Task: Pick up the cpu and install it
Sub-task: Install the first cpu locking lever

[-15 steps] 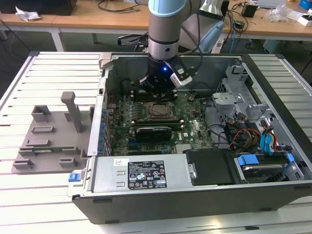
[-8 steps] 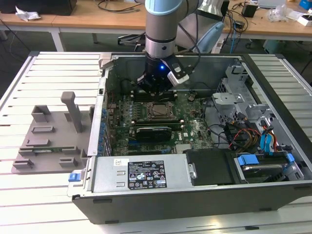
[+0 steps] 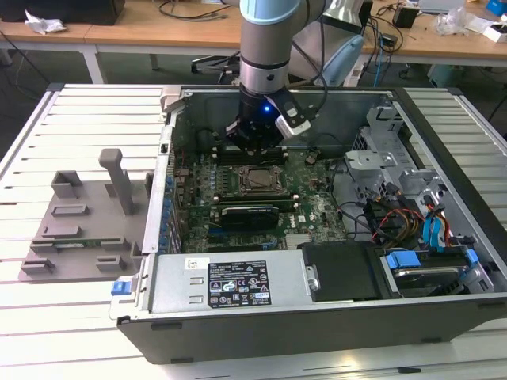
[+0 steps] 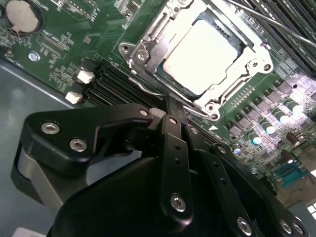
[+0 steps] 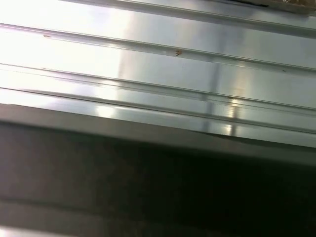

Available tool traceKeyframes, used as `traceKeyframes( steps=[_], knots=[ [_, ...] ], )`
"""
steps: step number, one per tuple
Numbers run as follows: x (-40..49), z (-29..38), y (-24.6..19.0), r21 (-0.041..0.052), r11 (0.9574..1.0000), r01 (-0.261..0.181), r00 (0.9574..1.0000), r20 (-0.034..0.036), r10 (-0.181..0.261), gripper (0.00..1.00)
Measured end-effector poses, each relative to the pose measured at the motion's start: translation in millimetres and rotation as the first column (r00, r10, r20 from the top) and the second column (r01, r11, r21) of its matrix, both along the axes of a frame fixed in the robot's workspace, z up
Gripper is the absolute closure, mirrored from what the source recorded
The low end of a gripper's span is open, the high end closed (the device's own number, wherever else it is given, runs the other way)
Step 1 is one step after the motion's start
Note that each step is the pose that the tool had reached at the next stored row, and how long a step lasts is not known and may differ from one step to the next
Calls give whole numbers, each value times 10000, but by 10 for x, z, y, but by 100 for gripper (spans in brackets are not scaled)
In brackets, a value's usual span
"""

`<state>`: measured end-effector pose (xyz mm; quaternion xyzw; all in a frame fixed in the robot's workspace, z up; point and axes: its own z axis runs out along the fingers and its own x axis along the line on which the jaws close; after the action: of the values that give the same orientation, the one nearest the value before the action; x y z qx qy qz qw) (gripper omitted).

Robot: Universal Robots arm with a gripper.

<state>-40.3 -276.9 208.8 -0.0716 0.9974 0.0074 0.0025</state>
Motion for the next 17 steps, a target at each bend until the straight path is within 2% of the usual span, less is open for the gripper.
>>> traceKeyframes(
  steps=[7, 17],
  knots=[
    [125, 0, 0, 1, 10000, 1, 10000, -22, -1, 89],
    [216, -16, -1, 1, 10000, 1, 10000, -86, -1, 89]
  ],
)
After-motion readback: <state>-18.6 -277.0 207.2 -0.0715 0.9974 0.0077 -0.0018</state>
